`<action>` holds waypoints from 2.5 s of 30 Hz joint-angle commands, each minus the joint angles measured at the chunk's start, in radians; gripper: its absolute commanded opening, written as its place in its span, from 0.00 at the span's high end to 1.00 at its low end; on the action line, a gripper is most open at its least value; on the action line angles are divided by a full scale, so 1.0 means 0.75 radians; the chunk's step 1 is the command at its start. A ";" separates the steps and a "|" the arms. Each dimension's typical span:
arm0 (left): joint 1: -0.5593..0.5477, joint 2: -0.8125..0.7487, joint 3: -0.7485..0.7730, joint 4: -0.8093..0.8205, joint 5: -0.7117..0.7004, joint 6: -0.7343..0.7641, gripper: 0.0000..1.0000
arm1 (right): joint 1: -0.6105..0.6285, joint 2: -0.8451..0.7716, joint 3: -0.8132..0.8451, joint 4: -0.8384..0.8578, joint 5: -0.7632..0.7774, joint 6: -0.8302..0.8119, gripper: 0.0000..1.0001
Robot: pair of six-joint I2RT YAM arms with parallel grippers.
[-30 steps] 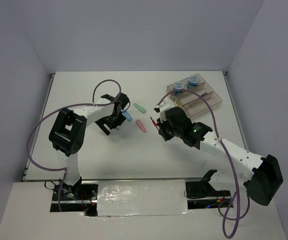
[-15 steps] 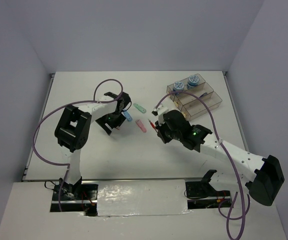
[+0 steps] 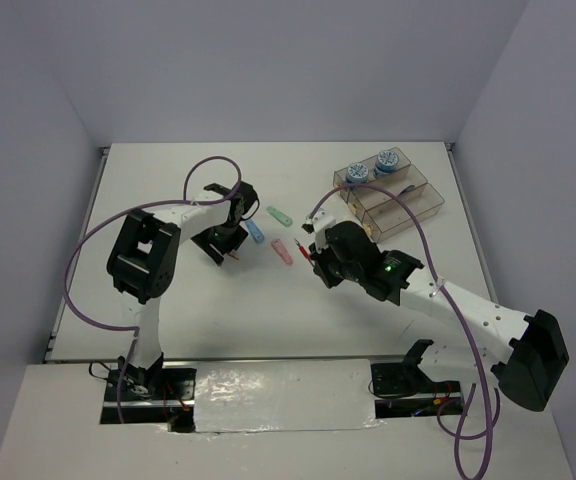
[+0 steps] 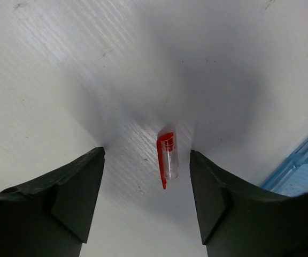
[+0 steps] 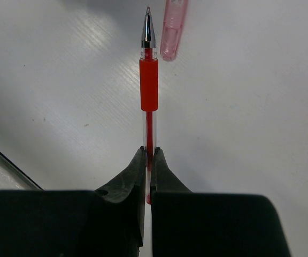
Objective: Sort the stationery into containers
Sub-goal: Pick up the pen cap from the center of the board, then close the pen cap on the pen.
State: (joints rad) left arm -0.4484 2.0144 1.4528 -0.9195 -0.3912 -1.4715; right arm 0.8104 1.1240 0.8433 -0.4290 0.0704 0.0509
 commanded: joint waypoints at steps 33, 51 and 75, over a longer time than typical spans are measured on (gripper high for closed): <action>-0.202 -1.045 -0.933 1.064 0.352 0.765 1.00 | 0.324 -0.032 -0.635 1.191 -0.125 0.932 1.00; -0.300 -1.555 -1.050 1.103 0.395 0.741 1.00 | 0.515 0.078 -0.564 1.394 0.131 1.120 1.00; -0.300 -1.561 -1.054 1.206 0.464 0.819 1.00 | 0.556 0.152 -0.474 1.337 0.162 1.047 1.00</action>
State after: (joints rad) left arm -0.6693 0.8635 0.6601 -0.0727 -0.0559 -0.8669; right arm 1.2278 1.2354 0.4583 0.5518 0.1589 0.8536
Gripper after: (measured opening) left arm 0.197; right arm 0.030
